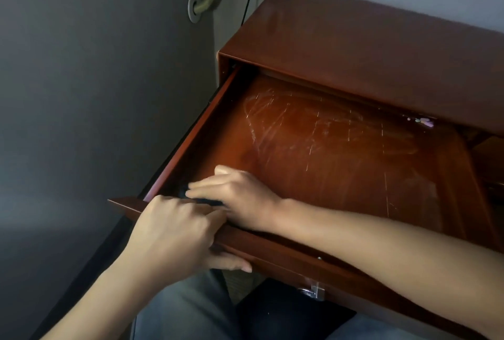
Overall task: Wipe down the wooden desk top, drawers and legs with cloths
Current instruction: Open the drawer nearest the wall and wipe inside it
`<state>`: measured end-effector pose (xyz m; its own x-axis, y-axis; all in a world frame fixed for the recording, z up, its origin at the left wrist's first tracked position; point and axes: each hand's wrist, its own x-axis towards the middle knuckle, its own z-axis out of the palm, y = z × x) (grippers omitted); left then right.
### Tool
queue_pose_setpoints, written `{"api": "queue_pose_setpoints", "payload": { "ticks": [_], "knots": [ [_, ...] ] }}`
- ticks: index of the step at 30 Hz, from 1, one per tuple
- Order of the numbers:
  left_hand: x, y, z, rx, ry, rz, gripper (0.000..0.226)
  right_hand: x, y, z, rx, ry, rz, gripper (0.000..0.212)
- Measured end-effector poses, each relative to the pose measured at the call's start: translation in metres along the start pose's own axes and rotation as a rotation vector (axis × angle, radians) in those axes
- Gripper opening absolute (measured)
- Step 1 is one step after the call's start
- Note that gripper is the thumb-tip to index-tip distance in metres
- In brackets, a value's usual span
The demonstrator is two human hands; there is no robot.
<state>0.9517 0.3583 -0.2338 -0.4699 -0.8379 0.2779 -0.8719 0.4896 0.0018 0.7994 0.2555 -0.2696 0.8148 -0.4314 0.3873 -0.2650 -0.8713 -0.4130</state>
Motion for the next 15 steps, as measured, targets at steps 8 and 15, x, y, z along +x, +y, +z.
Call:
{"api": "queue_pose_setpoints", "payload": {
  "ticks": [8, 15],
  "knots": [
    [0.004, 0.002, -0.008, 0.002, -0.043, 0.027, 0.078, -0.01, 0.041, -0.024, -0.217, 0.25, 0.216, 0.023],
    [0.002, -0.001, -0.016, -0.018, -0.132, 0.008, 0.078, -0.04, 0.052, -0.044, -0.223, 0.156, 0.189, 0.027]
  ]
}}
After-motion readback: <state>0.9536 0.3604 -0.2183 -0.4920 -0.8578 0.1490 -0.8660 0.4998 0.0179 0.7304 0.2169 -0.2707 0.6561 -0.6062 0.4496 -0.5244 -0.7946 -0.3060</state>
